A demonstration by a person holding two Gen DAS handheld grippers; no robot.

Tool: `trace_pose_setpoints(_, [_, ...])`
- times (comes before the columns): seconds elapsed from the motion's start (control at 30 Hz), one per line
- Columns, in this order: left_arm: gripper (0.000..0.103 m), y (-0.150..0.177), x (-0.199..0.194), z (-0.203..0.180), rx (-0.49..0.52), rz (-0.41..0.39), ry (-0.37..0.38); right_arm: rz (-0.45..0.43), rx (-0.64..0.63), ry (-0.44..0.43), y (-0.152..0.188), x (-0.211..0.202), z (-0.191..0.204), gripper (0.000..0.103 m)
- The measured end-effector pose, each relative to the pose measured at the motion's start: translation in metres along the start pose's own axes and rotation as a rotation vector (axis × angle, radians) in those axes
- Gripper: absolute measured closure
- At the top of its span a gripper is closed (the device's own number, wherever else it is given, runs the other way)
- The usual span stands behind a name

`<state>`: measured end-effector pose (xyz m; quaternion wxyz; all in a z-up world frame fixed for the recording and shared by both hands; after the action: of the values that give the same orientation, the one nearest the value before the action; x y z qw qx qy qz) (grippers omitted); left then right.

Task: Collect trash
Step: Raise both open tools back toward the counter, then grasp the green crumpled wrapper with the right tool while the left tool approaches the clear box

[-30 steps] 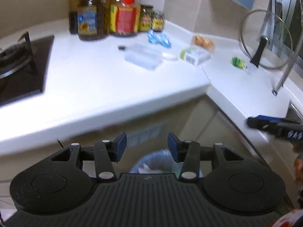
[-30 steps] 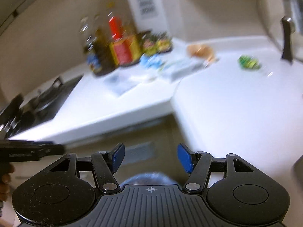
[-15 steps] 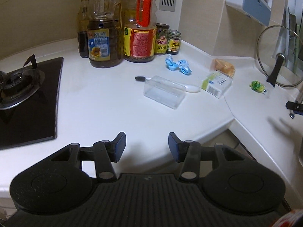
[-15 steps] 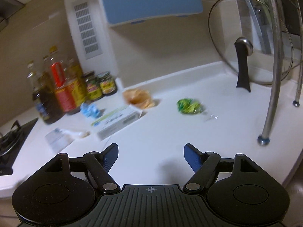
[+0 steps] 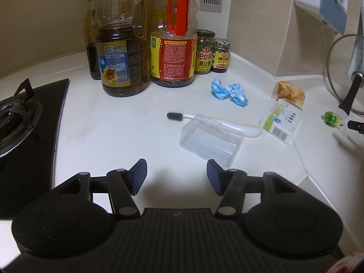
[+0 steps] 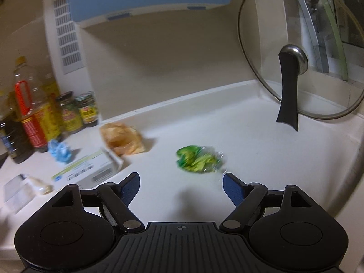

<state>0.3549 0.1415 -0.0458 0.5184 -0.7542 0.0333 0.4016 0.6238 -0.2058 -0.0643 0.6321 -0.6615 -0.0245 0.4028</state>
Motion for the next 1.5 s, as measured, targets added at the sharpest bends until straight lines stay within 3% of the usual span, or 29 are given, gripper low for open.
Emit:
trace_pose_setpoints(0.53, [0.037,-0.014,0.026,0.001,-0.032,0.004,-0.023,0.054,-0.016,0.083,-0.015,0.086,-0.019,0.024])
trace_pose_setpoints(0.6, [0.036,-0.015,0.028,-0.002,-0.033,0.005,-0.018,0.062,-0.032,0.074,-0.014,0.088,-0.017,0.049])
trace_pose_setpoints(0.8, [0.030,-0.020,0.040,-0.015,-0.037,0.009,0.001,0.069,-0.076,0.075,-0.011,0.082,-0.012,0.070])
trace_pose_setpoints(1.1, [0.030,-0.030,0.066,-0.044,-0.020,0.018,-0.016,0.041,-0.066,0.026,-0.011,0.051,0.004,0.070])
trace_pose_setpoints(1.5, [0.023,-0.035,0.097,-0.074,0.139,-0.002,-0.126,0.012,0.018,-0.001,-0.011,0.021,0.001,0.070])
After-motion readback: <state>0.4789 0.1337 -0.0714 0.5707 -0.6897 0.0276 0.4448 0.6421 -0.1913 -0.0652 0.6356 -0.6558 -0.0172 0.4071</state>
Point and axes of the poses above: each gripper's, at about its wrist camera, not at the fingertips, and x roughly the way its jaws point, z to its left, y to its underside, the point moved 5 cm from there along x, roughly the way its jaws point, and after that the axes turned 7 degrees about -x, right-handed, at the moved point
